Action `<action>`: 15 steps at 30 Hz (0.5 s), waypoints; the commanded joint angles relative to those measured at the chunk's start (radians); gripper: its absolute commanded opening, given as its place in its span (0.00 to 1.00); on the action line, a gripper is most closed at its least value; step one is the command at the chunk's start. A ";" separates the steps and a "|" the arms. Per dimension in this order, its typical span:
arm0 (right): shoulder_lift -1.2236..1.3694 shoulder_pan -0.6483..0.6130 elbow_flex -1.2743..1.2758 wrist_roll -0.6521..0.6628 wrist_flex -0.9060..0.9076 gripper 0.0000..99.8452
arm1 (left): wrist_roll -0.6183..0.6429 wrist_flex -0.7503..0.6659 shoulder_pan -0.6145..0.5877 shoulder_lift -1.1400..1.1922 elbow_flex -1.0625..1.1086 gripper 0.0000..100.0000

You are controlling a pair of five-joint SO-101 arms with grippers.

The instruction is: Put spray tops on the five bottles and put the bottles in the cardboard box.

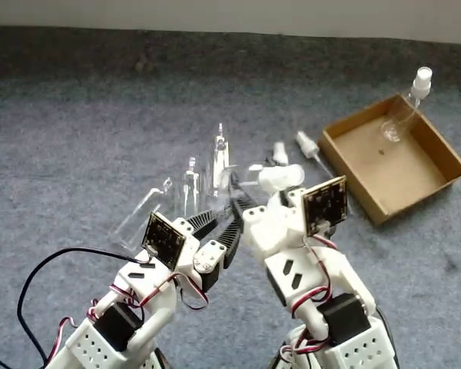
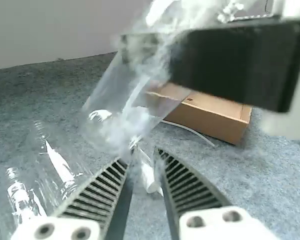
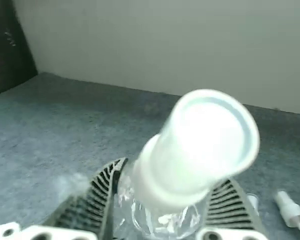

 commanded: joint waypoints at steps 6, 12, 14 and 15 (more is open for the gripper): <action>0.016 0.283 -0.071 0.117 0.008 0.13 | 0.008 -0.015 -0.022 -0.012 0.019 0.00; 0.018 0.469 -0.076 0.135 0.001 0.13 | 0.009 -0.015 -0.064 -0.012 0.019 0.00; 0.027 0.504 -0.091 0.178 -0.012 0.13 | 0.012 -0.020 -0.096 -0.012 0.019 0.00; 0.044 0.519 -0.101 0.189 -0.012 0.13 | 0.012 -0.020 -0.107 -0.012 0.019 0.00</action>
